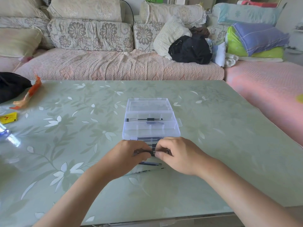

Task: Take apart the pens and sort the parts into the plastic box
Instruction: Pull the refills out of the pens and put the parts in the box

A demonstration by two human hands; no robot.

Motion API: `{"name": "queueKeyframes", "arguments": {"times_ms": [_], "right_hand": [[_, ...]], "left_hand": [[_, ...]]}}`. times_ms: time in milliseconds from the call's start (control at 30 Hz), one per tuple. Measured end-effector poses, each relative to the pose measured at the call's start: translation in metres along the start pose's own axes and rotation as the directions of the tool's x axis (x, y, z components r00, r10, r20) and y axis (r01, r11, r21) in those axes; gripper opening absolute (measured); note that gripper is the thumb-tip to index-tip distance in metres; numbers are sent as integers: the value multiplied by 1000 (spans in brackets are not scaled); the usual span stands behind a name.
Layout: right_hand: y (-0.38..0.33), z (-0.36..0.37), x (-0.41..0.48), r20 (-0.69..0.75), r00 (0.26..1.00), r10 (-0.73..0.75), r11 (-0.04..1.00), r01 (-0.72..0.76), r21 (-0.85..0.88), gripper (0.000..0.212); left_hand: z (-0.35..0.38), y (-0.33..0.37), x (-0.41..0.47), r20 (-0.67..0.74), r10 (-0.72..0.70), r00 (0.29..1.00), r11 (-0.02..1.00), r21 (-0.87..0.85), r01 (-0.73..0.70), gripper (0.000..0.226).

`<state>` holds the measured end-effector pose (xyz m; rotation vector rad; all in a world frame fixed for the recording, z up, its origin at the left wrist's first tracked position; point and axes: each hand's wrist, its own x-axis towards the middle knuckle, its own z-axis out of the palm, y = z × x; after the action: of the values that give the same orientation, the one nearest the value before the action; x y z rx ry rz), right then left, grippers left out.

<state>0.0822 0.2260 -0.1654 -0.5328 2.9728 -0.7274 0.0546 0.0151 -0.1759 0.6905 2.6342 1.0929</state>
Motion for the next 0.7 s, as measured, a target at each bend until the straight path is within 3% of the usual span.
{"name": "queueKeyframes", "arguments": {"times_ms": [233,367,467,700], "right_hand": [[4,-4,2,63,993,100,987,-107,124,17],[18,-24,1,-43,983,181,973,-173,152,16],[37,-39,-4,-89,964,250,968,-249,24,18],[49,-36,-14,101,951,292,949,-275,-156,21]], "left_hand": [[1,3,4,-47,-24,999,993,113,29,7],[0,3,6,-117,-53,992,985,159,71,7],[-2,2,6,-130,-67,989,990,111,82,9],[6,3,5,-96,-75,993,992,92,84,12]]}}
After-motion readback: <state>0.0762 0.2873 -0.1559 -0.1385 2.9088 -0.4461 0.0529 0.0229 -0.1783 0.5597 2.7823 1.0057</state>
